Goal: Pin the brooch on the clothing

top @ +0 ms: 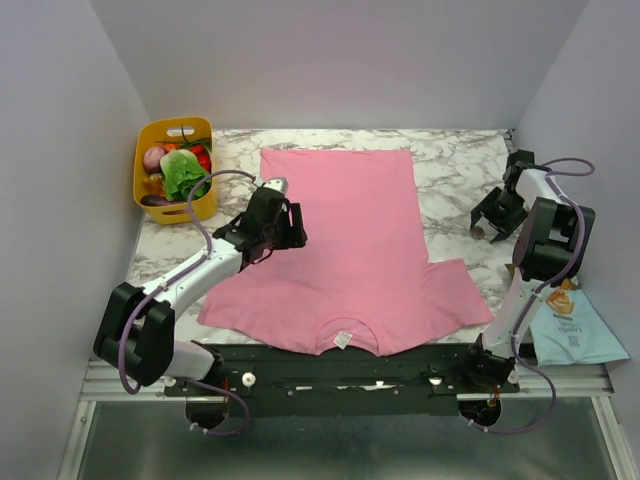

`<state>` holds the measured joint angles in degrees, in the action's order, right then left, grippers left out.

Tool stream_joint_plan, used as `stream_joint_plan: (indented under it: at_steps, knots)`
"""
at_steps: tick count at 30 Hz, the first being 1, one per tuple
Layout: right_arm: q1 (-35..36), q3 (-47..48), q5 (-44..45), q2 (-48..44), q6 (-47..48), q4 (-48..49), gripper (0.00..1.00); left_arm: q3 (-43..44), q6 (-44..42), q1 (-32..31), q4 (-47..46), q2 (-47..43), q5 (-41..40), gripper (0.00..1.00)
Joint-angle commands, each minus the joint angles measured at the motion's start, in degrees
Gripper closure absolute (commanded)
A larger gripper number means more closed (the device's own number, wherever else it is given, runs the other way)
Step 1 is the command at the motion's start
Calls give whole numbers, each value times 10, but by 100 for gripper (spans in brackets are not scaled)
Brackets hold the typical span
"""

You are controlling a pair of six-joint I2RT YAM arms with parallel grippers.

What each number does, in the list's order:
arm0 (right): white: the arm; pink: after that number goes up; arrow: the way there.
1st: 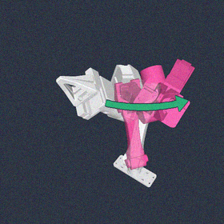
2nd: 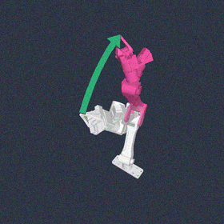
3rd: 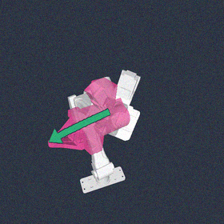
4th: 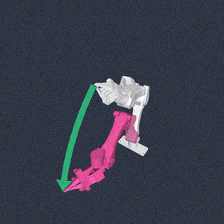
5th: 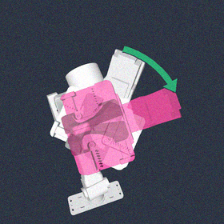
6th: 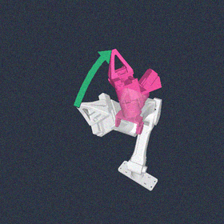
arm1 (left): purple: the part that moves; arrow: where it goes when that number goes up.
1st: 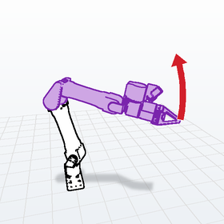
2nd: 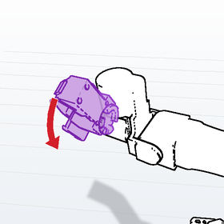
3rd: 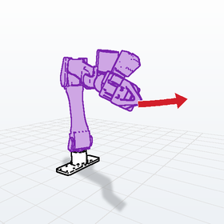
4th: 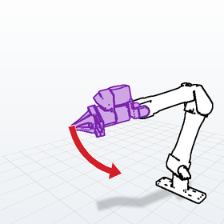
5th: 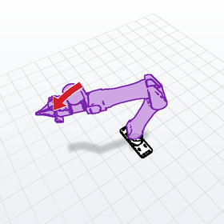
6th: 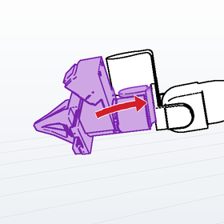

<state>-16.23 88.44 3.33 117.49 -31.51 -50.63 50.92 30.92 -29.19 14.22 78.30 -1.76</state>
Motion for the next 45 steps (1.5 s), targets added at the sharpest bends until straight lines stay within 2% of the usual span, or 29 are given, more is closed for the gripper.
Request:
stream_joint_plan:
  at_steps: [1,2,8,16,22,23,28,29,32,35,37,45]
  knots:
    - [-2,8,-2,14,-9,-12,30,-6,4,5,-9,-17,14,25]
    - [-2,9,-5,19,-10,-12,33,-6,4,5,-9,-17,14,25]
    - [-2,13,-7,25,-8,-12,36,-12,5,9,-8,-28,13,25]
    - [-1,37,-10,39,0,-24,36,-14,8,12,-6,-36,17,25]
    - [0,80,-14,62,12,-46,44,-18,10,13,-9,-44,17,25]
    - [0,86,-15,69,17,-51,48,-17,10,13,-9,-46,17,25]
    - [4,108,-20,82,32,-65,48,-20,11,15,-8,-54,17,25]
    - [5,114,-18,84,34,-66,53,-20,10,15,-8,-54,17,25]
    - [8,124,-16,91,41,-75,53,-20,11,16,-8,-56,30,25]
    - [12,119,-26,91,52,-65,67,-20,11,16,-7,-59,32,25]
    - [20,120,-28,94,56,-69,71,-20,10,16,-5,-61,31,25]
    - [80,146,20,116,80,-99,74,-19,7,18,-1,-63,33,25]
